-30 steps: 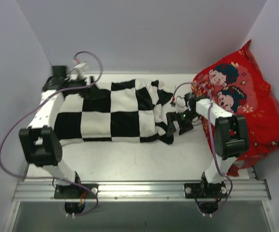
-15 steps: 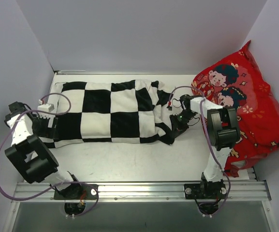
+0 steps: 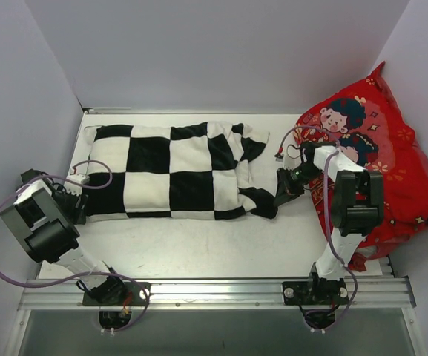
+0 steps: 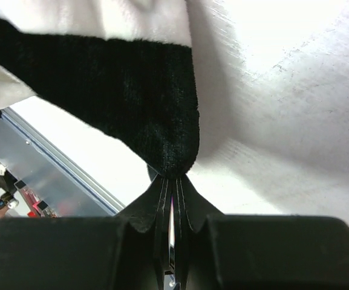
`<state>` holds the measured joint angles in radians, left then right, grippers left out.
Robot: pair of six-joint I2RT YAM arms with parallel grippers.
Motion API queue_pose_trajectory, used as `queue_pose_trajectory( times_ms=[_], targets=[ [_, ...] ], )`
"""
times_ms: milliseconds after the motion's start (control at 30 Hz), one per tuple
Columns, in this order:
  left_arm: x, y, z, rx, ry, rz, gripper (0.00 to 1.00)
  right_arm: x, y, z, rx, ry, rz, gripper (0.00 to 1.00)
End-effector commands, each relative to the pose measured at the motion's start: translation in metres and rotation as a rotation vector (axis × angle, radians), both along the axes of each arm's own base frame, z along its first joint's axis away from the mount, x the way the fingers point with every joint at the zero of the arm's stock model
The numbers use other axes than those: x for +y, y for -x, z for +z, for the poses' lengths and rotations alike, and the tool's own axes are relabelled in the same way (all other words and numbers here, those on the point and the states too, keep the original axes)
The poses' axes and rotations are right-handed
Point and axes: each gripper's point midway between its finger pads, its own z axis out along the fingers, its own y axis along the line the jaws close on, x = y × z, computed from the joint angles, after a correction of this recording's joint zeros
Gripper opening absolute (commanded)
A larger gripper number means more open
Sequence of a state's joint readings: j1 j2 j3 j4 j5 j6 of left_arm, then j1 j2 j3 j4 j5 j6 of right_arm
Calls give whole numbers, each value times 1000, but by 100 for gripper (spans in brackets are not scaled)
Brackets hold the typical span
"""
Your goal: Put the pillow into the pillowcase
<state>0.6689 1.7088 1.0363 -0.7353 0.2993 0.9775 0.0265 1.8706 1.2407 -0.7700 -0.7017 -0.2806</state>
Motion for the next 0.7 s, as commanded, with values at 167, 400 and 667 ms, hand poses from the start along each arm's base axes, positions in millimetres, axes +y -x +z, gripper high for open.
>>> queue_pose_trajectory(
  times_ms=[167,400,667],
  targets=[
    [2,-9,-28,33,27,-5,26,-9,-12,48,-102,-77,-47,0],
    [-34,-32,5,-57,110,-50,0,-43,-47,61,-173,-42,-148,0],
    [-57,-37,2,-18,139,-78,0,-25,-32,32,-75,-17,-69,29]
  ],
)
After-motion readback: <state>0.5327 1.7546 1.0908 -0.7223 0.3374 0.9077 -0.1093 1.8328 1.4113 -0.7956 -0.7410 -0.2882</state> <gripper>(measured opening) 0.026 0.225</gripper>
